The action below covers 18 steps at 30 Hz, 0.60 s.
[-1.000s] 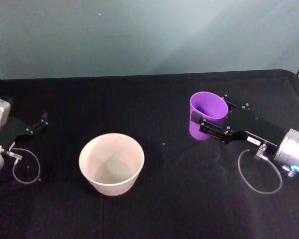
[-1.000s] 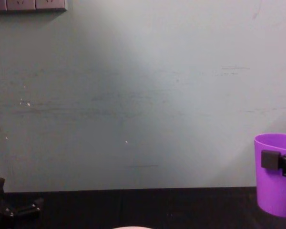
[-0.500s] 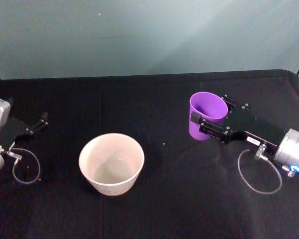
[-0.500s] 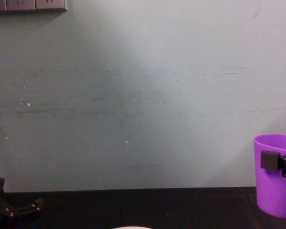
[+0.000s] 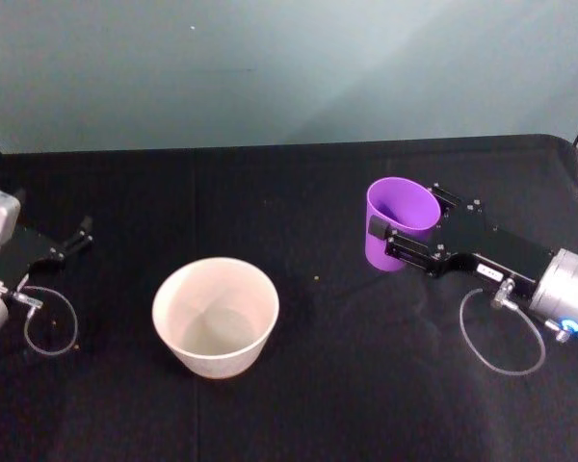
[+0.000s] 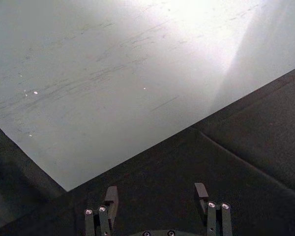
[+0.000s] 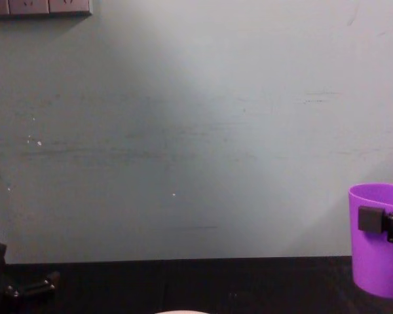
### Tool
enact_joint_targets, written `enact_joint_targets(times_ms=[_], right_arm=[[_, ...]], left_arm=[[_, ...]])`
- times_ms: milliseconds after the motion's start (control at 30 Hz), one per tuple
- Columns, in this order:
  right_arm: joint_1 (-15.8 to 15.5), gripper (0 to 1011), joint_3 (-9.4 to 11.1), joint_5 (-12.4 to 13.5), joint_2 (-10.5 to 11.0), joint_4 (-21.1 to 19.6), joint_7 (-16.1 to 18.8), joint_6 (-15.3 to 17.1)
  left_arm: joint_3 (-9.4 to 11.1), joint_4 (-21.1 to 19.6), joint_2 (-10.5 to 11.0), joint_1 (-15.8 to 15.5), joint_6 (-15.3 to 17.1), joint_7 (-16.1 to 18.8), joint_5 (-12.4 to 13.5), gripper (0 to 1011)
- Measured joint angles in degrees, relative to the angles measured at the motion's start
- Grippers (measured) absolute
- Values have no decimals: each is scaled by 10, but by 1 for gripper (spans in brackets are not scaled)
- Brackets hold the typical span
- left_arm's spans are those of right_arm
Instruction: Pick up the cup and pour the mung beans from the cup into the bowl.
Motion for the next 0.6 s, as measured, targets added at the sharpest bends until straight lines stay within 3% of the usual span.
enact_joint_targets(times_ms=[600], right_arm=[[0,728,0,0,0,0,0,0]], left_arm=[[0,0,0,0,0,0,0,1011]])
